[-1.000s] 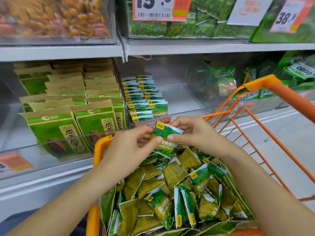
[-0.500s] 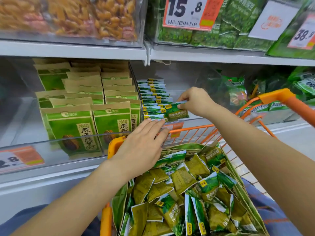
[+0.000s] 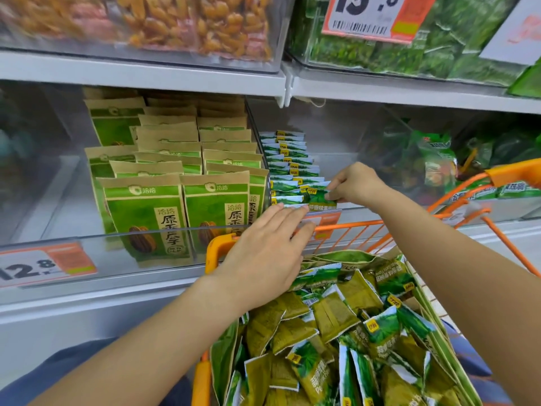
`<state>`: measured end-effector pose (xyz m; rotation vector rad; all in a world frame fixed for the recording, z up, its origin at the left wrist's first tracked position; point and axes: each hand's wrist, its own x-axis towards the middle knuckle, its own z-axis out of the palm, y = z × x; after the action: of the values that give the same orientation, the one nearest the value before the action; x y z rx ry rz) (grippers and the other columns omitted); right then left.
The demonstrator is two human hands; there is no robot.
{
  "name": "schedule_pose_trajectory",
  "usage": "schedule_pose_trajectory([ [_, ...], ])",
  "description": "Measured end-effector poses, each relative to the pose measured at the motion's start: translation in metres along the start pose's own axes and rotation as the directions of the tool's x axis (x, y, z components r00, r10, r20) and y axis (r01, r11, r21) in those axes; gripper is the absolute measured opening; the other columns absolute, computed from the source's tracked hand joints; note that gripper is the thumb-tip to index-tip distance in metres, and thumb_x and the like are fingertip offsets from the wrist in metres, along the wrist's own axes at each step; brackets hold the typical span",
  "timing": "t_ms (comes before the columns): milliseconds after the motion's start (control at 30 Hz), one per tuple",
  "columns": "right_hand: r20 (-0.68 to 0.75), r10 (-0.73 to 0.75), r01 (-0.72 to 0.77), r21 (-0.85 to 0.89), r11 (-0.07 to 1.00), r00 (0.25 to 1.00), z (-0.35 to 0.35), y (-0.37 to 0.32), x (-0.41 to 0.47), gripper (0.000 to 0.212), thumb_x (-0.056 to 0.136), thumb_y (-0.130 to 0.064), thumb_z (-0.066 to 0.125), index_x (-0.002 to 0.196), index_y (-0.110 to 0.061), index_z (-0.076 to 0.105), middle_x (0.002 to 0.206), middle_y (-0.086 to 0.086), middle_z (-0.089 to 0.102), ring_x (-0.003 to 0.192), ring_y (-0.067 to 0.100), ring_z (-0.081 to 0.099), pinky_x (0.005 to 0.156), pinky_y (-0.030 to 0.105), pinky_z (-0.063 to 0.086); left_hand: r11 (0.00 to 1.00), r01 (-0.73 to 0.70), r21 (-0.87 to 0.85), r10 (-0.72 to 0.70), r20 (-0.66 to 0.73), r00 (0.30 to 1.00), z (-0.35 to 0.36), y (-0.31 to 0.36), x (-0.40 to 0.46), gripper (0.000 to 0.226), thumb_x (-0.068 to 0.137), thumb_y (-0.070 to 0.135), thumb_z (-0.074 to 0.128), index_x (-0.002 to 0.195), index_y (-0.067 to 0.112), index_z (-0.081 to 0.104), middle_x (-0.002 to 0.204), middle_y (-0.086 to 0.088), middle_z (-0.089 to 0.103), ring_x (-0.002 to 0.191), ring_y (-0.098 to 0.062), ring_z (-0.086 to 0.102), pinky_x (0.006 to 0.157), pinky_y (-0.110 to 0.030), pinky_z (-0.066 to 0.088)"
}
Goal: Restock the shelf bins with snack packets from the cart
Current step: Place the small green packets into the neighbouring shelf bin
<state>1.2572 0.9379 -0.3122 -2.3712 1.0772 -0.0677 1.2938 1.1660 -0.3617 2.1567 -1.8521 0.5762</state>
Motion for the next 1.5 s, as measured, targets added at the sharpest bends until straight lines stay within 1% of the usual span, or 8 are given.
schedule_pose_trajectory([
  [333,0.076,-0.096,0.105,-0.121,0.987,0.992,0.009,-0.006,0.001,0.018,0.079,-0.019,0.078,0.092,-0.008,0.074,0.091,0.005,0.071,0.078,0.015,0.059,0.064,0.023,0.042,1.000,0.009,0.018,-0.010,0.008,1.000,0.000,0.001,0.001,0.054,0.083,0.030,0.067,0.131,0.008,0.056,0.137,-0.016,0.054,0.123,-0.029,0.053,0.113,-0.043,0.029],
  [533,0.186,0.144,-0.125,-0.107,0.986,0.972,0.007,-0.006,-0.001,0.081,0.080,-0.023,0.077,0.143,-0.007,0.029,0.132,0.014,0.048,0.091,0.023,0.055,0.057,0.027,0.047,1.000,0.008,0.011,-0.008,0.000,1.000,0.001,0.001,0.001,0.057,0.082,0.031,0.067,0.133,0.009,0.054,0.136,-0.015,0.054,0.123,-0.029,0.054,0.115,-0.041,0.027],
  [800,0.290,0.196,-0.114,-0.276,0.954,0.937,0.011,-0.011,0.006,0.032,0.093,-0.005,0.056,0.124,-0.002,0.046,0.095,0.008,0.058,0.060,0.013,0.057,0.044,0.020,0.045,1.000,0.004,0.021,-0.004,-0.010,1.000,0.000,0.001,0.001,0.055,0.081,0.029,0.067,0.130,0.009,0.057,0.134,-0.015,0.056,0.119,-0.029,0.056,0.113,-0.041,0.029],
  [1033,0.110,-0.024,0.072,-0.462,0.884,0.994,0.022,-0.013,0.015,0.054,0.079,-0.025,0.075,0.120,-0.005,0.047,0.112,0.013,0.062,0.097,0.030,0.061,0.068,0.029,0.042,1.000,0.008,0.020,-0.008,0.002,1.000,-0.001,0.001,0.003,0.054,0.079,0.027,0.071,0.128,0.008,0.058,0.131,-0.016,0.058,0.116,-0.029,0.057,0.113,-0.042,0.028],
  [1167,0.182,0.083,-0.002,-0.407,0.913,0.980,0.015,-0.011,0.009,0.042,0.085,-0.026,0.069,0.120,-0.009,0.055,0.096,0.005,0.065,0.063,0.012,0.058,0.049,0.022,0.042,1.000,0.007,0.000,-0.007,0.019,1.000,-0.001,0.000,0.004,0.054,0.079,0.026,0.071,0.127,0.007,0.058,0.130,-0.017,0.057,0.114,-0.031,0.057,0.110,-0.040,0.023],
  [1233,0.151,0.075,-0.008,-0.406,0.914,0.986,0.005,-0.009,-0.001,0.044,0.085,-0.029,0.069,0.123,-0.011,0.057,0.095,0.004,0.066,0.079,0.018,0.064,0.064,0.027,0.052,1.000,0.004,-0.009,-0.003,0.029,1.000,-0.001,0.000,0.004,0.054,0.080,0.026,0.070,0.128,0.007,0.057,0.131,-0.017,0.057,0.114,-0.031,0.057,0.110,-0.040,0.022],
  [1400,-0.262,-0.206,0.214,0.002,0.977,0.943,-0.016,-0.004,-0.079,0.015,0.087,-0.031,0.066,0.100,-0.024,0.065,0.075,-0.015,0.062,0.080,0.011,0.061,0.076,0.028,0.047,0.999,-0.010,-0.050,0.013,0.058,0.998,0.000,-0.004,0.003,0.051,0.083,0.026,0.064,0.130,0.008,0.055,0.136,-0.016,0.053,0.121,-0.031,0.054,0.113,-0.039,0.021],
  [1500,-0.046,-0.258,0.261,0.057,0.964,0.965,-0.005,0.006,-0.123,0.003,0.083,-0.030,0.070,0.083,-0.028,0.067,0.067,-0.013,0.061,0.062,0.004,0.057,0.064,0.027,0.044,0.985,-0.015,-0.172,0.021,0.037,0.999,-0.006,-0.003,0.001,0.043,0.088,0.024,0.055,0.129,0.013,0.056,0.142,-0.012,0.049,0.128,-0.027,0.049,0.115,-0.036,0.025],
])
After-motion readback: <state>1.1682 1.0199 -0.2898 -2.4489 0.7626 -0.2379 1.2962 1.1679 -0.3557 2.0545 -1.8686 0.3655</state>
